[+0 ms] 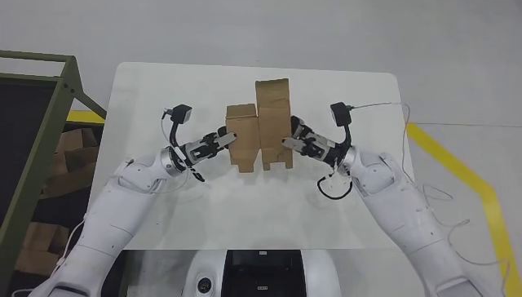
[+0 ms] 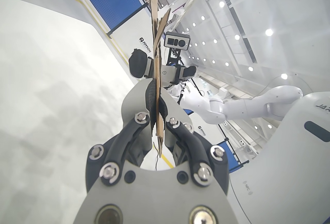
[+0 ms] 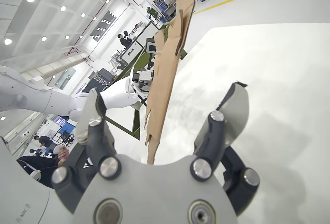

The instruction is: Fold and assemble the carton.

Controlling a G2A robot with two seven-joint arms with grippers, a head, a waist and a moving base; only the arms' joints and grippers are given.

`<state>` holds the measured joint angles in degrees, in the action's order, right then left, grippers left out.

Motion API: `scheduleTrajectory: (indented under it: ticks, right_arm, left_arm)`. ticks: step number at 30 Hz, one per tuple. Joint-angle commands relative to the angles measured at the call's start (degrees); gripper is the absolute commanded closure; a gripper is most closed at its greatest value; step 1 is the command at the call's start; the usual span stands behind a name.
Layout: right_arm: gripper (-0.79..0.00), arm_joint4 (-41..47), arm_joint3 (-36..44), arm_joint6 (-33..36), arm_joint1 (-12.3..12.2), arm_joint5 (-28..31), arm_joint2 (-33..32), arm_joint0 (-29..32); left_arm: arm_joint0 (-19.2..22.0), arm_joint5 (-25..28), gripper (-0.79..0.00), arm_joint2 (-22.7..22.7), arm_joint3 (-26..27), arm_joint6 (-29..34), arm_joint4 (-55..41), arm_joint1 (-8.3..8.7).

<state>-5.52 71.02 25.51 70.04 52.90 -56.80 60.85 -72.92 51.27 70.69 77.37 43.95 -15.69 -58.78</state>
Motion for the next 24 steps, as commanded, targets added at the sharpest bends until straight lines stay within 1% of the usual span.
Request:
scheduleTrajectory:
  ticks: [1,2,5,7,12,15,16,17,24]
  right_arm:
    - [-0.582,0.8,-0.38,0.73,0.07,-0.15,0.42,-0.32]
    - [-0.539,1.12,-0.55,1.25,0.1,-0.45,0.66,-0.53]
    - [-0.366,1.65,-0.86,2.36,0.21,-1.16,1.26,-1.09]
    - [-0.299,1.86,-0.99,2.49,0.29,-1.35,1.5,-1.28]
    - [-0.219,1.67,-0.84,2.16,0.44,-1.31,1.83,-1.41]
    - [-0.139,1.45,-0.7,1.91,0.48,-1.14,1.87,-1.39]
    - [-0.055,1.42,-0.67,1.88,0.49,-1.03,1.89,-1.38]
    - [-0.003,1.42,-0.67,1.86,0.5,-0.99,1.9,-1.37]
    - [0.0,1.87,-0.6,2.32,0.48,-0.41,1.89,-1.53]
  left_arm:
    - [0.11,-0.05,0.0,-0.13,-0.03,0.05,-0.09,0.0]
    - [0.15,-0.05,0.0,-0.18,-0.06,0.04,-0.1,-0.01]
    - [0.25,-0.15,0.0,-0.35,-0.1,0.13,-0.24,0.0]
    - [0.29,-0.05,0.0,-0.45,-0.17,0.15,-0.43,-0.01]
    - [0.61,0.1,0.0,-0.67,-0.64,0.01,-0.66,-0.04]
    - [0.76,0.06,0.0,-0.8,-0.77,-0.2,-0.46,-0.06]
    - [0.8,0.04,0.0,-0.81,-0.8,-0.27,-0.36,-0.06]
    - [0.82,0.03,0.0,-0.84,-0.8,-0.34,-0.31,-0.06]
    - [0.83,-0.17,0.0,-0.89,-1.0,-1.07,0.01,-0.08]
